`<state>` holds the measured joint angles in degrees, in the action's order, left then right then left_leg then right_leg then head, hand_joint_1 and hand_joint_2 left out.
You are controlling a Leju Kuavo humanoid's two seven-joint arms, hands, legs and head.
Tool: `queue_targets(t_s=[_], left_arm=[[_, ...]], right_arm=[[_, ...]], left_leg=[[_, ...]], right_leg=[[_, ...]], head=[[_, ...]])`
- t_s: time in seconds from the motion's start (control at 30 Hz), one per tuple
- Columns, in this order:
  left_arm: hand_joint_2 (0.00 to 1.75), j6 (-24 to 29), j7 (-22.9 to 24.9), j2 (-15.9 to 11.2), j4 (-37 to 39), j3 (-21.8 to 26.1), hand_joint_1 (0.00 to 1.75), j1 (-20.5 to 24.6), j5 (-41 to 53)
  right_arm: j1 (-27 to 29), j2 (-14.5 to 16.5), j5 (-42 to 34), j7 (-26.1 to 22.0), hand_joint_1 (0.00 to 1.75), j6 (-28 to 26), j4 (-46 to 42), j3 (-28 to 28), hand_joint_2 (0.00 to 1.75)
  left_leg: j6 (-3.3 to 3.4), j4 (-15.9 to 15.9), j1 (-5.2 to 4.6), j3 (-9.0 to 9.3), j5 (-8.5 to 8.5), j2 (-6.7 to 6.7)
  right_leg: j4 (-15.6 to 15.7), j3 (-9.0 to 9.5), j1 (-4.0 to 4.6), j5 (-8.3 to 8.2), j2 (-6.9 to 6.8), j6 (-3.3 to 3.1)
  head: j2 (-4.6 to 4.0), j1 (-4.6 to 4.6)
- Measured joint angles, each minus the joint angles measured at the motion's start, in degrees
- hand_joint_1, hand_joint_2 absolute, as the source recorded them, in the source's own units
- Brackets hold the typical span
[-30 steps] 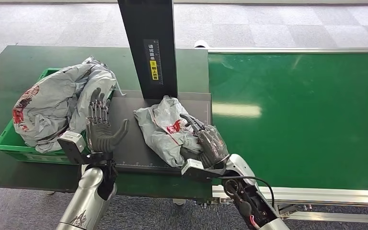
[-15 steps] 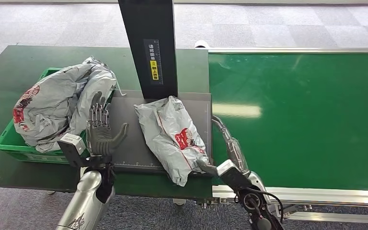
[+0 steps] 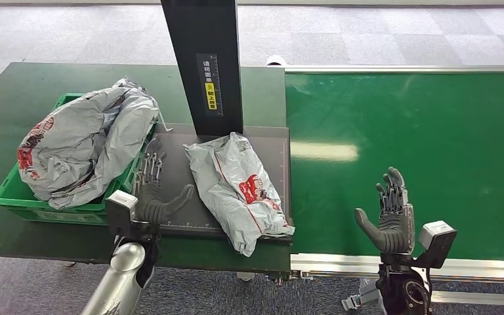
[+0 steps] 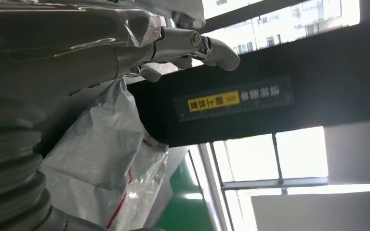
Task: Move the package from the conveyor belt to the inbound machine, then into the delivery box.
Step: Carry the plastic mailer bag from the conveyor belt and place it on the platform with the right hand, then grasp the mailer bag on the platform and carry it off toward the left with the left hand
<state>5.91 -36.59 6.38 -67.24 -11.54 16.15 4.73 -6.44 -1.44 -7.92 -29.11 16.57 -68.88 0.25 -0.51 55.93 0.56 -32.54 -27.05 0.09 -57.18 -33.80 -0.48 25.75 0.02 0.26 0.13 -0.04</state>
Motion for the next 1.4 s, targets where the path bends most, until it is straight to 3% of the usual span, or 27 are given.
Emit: queue_targets(t_s=[0.23, 0.6, 0.9, 0.93, 1.07, 1.4], left_arm=[[1.75, 3.7, 5.8, -0.8, 1.9, -5.4, 0.00, 0.7, 16.5], [1.75, 1.2, 13.8, -1.3, 9.6, -10.9, 0.00, 3.2, 37.1], [1.75, -4.9, 16.9, -1.2, 16.8, -11.6, 0.00, 5.8, 41.4], [1.75, -5.7, 17.2, -1.1, 17.6, -11.6, 0.06, 6.3, 42.1], [1.75, -7.0, 16.9, -1.0, 20.3, -12.0, 1.41, 7.7, 44.2], [1.75, -7.2, 14.0, -0.9, 21.3, -12.3, 1.72, 8.5, 44.0]], right_arm=[[-0.1, 0.1, 1.0, 0.4, 0.00, 0.7, -0.4, -2.7, 1.75], [-1.5, 0.7, 3.8, 0.1, 0.00, 1.4, 0.4, -3.4, 1.75], [-2.8, 2.2, 5.0, 0.3, 0.00, 2.4, 1.2, -4.1, 1.75], [-3.1, 2.4, 5.2, 0.4, 0.00, 2.5, 1.4, -4.3, 1.75], [-3.7, 2.9, 5.7, 0.8, 0.00, 2.6, 1.8, -4.6, 1.75], [-3.9, 3.4, 5.8, 1.5, 0.00, 3.0, 1.9, -5.5, 1.75]], left_leg=[[0.00, 0.0, -0.01, 0.00, 0.00, 0.00], [0.00, 0.0, 0.00, 0.00, 0.00, 0.00], [0.00, 0.0, -0.01, 0.02, 0.00, 0.00], [0.00, 0.0, -0.01, 0.04, 0.00, 0.00], [0.00, 0.0, -0.01, 0.17, 0.00, -0.02], [0.01, 0.0, -0.01, 0.48, 0.00, -0.05]], right_leg=[[0.0, 0.01, 0.00, 0.00, 0.00, 0.00], [0.0, 0.01, 0.00, 0.00, 0.00, 0.00], [0.0, 0.06, -0.01, 0.00, 0.00, 0.00], [0.0, 0.09, -0.01, 0.00, -0.01, 0.00], [0.0, 0.25, -0.01, 0.00, -0.03, 0.00], [0.0, 0.60, -0.01, 0.01, -0.06, 0.01]], head=[[0.00, 0.02], [0.01, 0.00], [0.00, 0.01], [0.00, 0.00], [0.00, 0.00], [0.00, 0.01]])
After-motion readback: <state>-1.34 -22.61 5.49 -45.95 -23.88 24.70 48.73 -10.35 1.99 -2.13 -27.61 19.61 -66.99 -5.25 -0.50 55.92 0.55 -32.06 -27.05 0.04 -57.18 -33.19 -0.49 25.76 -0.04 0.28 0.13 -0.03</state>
